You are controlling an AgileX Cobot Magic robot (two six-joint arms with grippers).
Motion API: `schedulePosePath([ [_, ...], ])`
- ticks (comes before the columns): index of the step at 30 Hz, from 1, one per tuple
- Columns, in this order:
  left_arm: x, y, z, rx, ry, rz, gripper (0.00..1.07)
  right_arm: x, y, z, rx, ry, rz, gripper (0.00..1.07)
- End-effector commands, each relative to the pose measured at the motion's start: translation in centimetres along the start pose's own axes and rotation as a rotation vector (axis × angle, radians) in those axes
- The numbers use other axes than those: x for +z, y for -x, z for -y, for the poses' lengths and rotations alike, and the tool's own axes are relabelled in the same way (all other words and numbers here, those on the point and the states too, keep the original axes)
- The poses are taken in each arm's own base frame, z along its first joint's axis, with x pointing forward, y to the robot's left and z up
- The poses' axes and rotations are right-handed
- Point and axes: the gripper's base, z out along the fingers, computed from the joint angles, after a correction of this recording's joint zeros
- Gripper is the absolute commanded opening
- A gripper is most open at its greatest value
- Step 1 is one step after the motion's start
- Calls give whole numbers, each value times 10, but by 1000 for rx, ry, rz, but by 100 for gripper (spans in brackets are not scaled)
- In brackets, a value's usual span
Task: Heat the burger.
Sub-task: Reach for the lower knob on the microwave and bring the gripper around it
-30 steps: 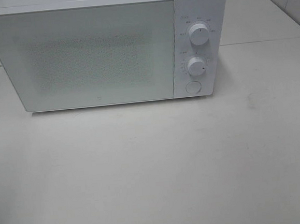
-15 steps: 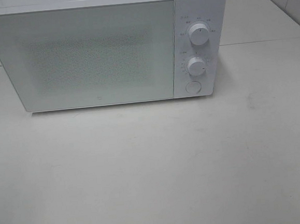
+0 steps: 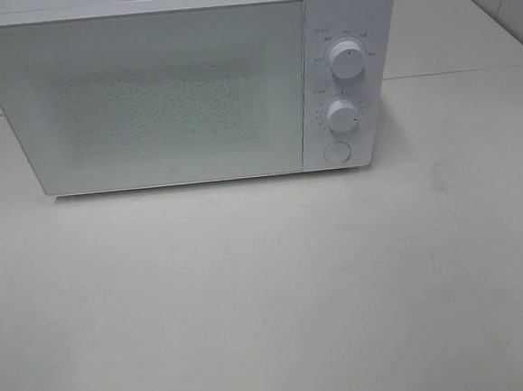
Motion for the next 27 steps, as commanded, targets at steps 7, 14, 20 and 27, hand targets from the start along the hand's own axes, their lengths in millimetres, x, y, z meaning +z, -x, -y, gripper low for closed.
schedulePosePath([
  [7,-2,-1,1,-7,-2,36,98,-2,-2,0,8,-3,25,75],
  [14,-2,-1,1,-7,-2,36,98,-2,-2,0,9,-3,25,75],
  [20,-2,-1,1,-7,-2,36,98,-1,-1,0,11,-2,19,75],
  [27,-2,-1,1,-7,-2,36,98,-6,4,1,4,-8,54,75],
])
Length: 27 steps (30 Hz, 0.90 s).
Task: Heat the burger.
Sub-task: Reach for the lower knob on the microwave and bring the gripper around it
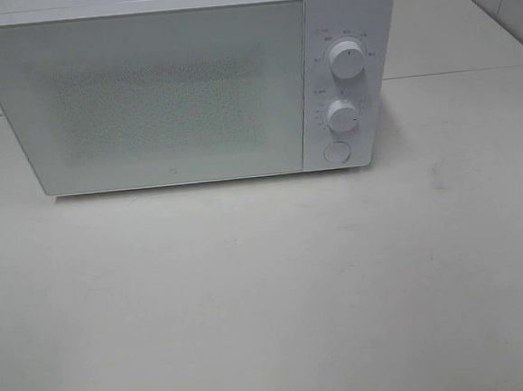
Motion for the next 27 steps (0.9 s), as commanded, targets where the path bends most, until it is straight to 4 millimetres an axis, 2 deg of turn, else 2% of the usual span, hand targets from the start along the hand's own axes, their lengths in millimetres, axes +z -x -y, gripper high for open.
schedulePosePath([
  [1,-2,-1,1,-7,-2,36,98,-10,9,1,2,-11,88,75],
  [5,-2,-1,1,-7,-2,36,98,-9,17,1,3,-11,103,75],
  [17,-2,-1,0,-6,-1,36,98,31,55,0,4,-9,79,75],
  [27,-2,-1,0,-6,-1,36,98,64,73,0,3,-7,66,75],
])
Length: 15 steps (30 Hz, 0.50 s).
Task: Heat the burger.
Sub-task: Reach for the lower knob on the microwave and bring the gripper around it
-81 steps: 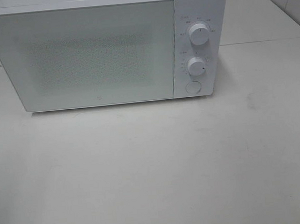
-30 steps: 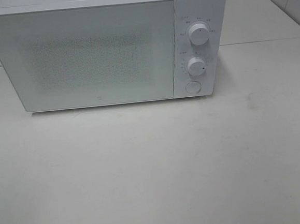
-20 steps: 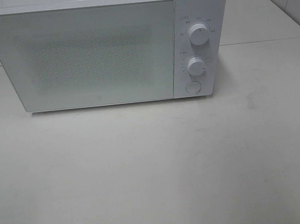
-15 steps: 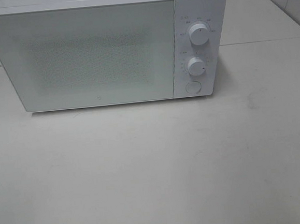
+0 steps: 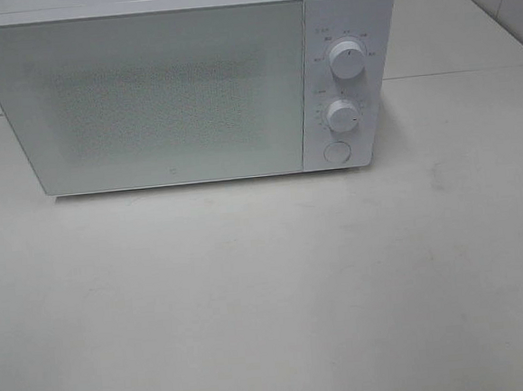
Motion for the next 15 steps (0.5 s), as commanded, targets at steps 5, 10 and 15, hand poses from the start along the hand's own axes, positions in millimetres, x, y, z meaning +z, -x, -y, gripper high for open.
schedulePosePath([
  [5,-2,-1,0,-6,-1,36,98,22,13,0,-1,-3,28,75],
  [10,-2,-1,0,-6,-1,36,98,37,20,0,-1,-2,43,75],
  [15,-2,-1,0,-6,-1,36,98,51,24,0,-2,-2,45,75],
])
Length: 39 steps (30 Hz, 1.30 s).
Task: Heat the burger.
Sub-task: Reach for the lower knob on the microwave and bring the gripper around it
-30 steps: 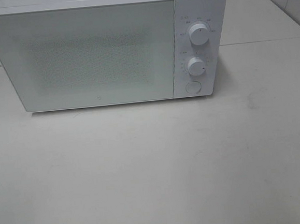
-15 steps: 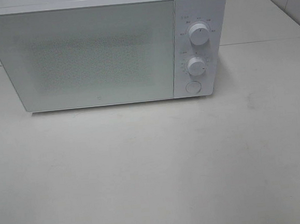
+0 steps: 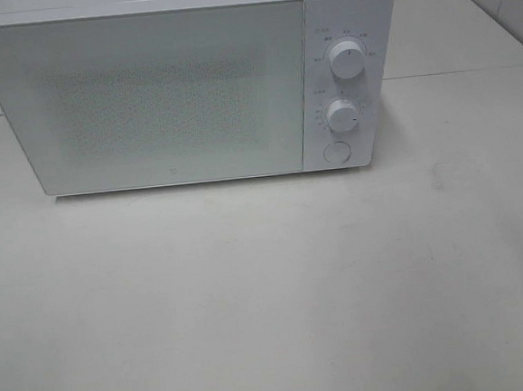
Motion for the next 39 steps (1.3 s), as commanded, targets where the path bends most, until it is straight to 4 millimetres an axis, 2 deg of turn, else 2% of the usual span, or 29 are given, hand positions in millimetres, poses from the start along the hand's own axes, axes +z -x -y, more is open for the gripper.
schedulePosePath([
  [1,-2,-1,0,-6,-1,36,98,11,5,0,-1,-3,27,75],
  [8,-2,-1,0,-6,-1,36,98,31,11,0,0,-1,56,75],
  [10,-2,-1,0,-6,-1,36,98,44,15,0,2,1,99,75],
  [12,-2,-1,0,-6,-1,36,98,48,16,0,2,1,107,75],
  [16,-2,-1,0,-6,-1,36,98,67,16,0,12,3,186,75],
  [19,-2,-1,0,-6,-1,36,98,70,15,0,23,4,209,75],
  [24,-2,-1,0,-6,-1,36,98,92,2,3,32,-30,328,76],
  [26,-2,-1,0,-6,-1,36,98,95,-1,4,28,-43,338,76],
  [30,-2,-1,0,-6,-1,36,98,110,-20,10,19,-105,321,76],
  [36,-2,-1,0,-6,-1,36,98,117,-35,13,39,-140,280,77],
  [39,-2,-1,0,-6,-1,36,98,120,-40,7,49,-129,275,77],
])
